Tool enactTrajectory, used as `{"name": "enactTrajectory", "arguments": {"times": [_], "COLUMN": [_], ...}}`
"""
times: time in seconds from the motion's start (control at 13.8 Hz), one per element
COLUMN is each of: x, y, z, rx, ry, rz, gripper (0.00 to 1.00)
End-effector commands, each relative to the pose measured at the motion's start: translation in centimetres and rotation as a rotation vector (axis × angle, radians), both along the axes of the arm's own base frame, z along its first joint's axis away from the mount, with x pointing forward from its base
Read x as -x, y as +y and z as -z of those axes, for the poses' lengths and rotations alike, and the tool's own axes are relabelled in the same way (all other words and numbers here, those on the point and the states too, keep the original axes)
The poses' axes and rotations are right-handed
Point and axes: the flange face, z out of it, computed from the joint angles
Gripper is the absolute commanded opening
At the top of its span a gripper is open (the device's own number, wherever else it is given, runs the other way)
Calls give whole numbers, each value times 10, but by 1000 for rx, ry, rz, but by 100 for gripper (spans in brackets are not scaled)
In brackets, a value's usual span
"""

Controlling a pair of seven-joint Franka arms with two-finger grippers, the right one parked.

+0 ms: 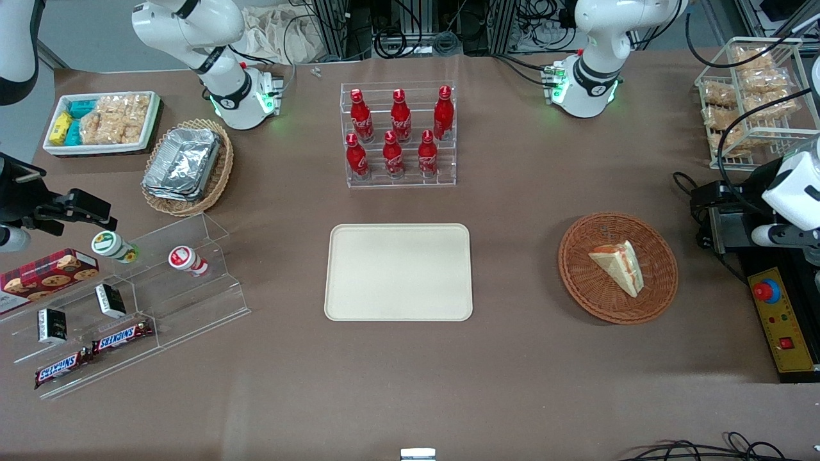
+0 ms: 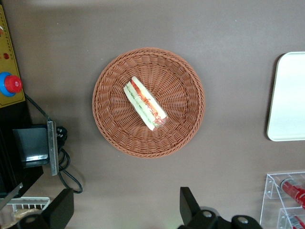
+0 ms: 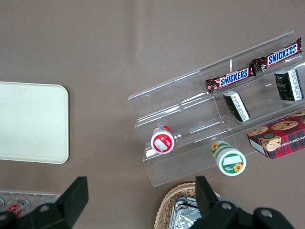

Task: Place sandwich from basket to tray
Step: 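Move the left gripper down over the sandwich in the wicker basket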

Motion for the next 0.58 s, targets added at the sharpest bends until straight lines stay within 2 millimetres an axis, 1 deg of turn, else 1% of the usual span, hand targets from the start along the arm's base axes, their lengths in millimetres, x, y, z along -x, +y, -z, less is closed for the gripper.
{"name": "enactTrajectory", "arguments": {"times": [0.0, 0.07, 0.14, 0.22, 0.29, 0.43, 0.51], "x": [-1, -2, -5, -8, -8, -7, -6], "y": [1, 2, 1, 1, 4, 7, 7], "z": [-3, -5, 1, 12, 18, 37, 53], "rx": [-13, -12, -11, -13, -16, -41, -52], "ry": [15, 9, 20, 37, 51, 62, 70], "rz": [-34, -29, -33, -37, -58, -91, -175], "gripper": [100, 100, 100, 100, 100, 100, 100]}}
